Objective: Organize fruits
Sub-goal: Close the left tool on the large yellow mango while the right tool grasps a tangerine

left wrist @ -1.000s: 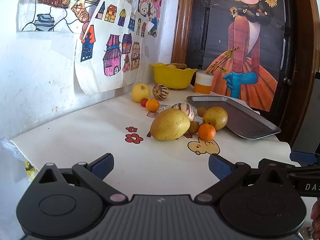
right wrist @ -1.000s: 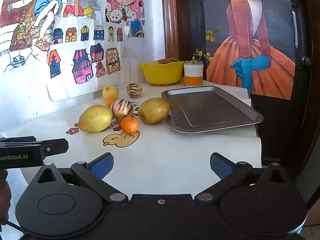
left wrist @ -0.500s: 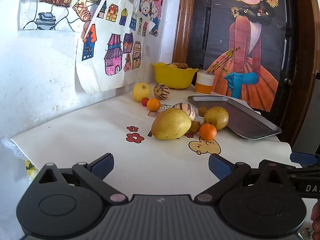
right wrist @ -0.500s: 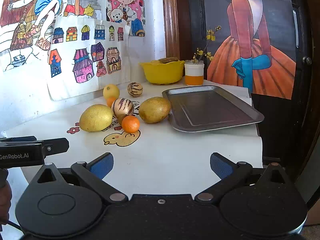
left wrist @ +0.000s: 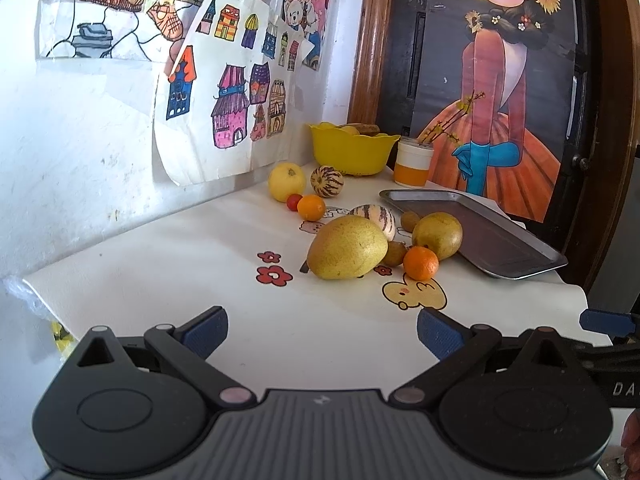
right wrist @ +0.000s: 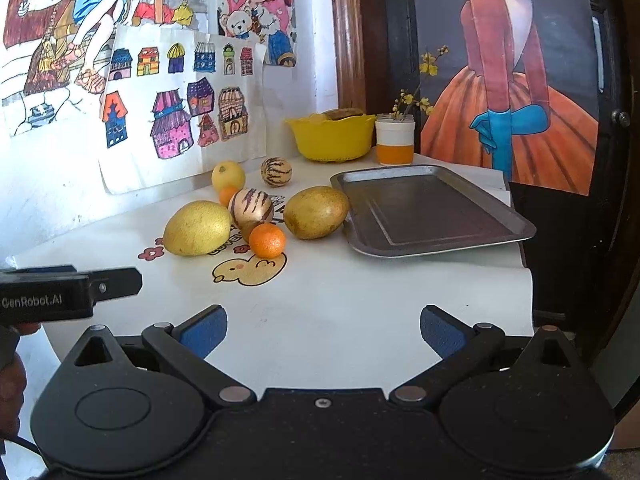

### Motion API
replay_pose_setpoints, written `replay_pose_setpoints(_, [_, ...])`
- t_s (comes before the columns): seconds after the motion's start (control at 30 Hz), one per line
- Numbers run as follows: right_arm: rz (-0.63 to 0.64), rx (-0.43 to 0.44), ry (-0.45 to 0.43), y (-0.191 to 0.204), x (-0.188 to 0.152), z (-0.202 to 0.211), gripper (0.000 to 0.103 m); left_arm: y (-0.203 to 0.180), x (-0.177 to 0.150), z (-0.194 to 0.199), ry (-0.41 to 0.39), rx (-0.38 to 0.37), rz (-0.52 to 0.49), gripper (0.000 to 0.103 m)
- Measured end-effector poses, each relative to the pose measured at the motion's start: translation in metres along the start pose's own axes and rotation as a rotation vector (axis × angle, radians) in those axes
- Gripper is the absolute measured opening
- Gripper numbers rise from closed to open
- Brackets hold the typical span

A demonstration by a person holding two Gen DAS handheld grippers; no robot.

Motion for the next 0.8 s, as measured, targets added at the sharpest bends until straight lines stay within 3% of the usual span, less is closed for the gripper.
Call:
replay_pose_setpoints(0.17, [0.063, 0.059, 0.043, 0.007, 0.007, -0.006, 0.102, -0.001, 0.012, -0.007, 0.005, 0.009, -0.028, 0.103])
replay_pose_setpoints(0.37, [0.045, 0.225, 0.136, 0.009, 0.021, -0.02, 0.103, -0.006, 0.035, -0.025, 0.035, -0.037, -0.042, 0.103])
replay_pose_setpoints(0.47, [0.09, 0.235, 0.144, 0.011, 0.028, -0.031, 0.103, -0.01, 0.046, -0.038, 0.062, -0.064, -0.045, 0.103])
replay_pose_setpoints(0.63, [0.216, 0.173, 0.18, 0.016, 0.036, -0.052, 0.103, -0.012, 0.061, -0.059, 0.102, -0.087, -0.036, 0.103])
replay_pose_setpoints(0.8, [0.245, 0.205, 0.209, 0.018, 0.033, -0.067, 0.102, -0.012, 0.066, -0.079, 0.134, -0.099, -0.041, 0.103])
Point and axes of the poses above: each gripper's, at about its wrist camera, not at the fingertips, and z roughly against the way its jaws point, y to its left, x to its top, the point moved 5 cm from there along -z, roughly the way its jaws point, and after that the axes turned 8 degrees about x, right-handed, at the moved point
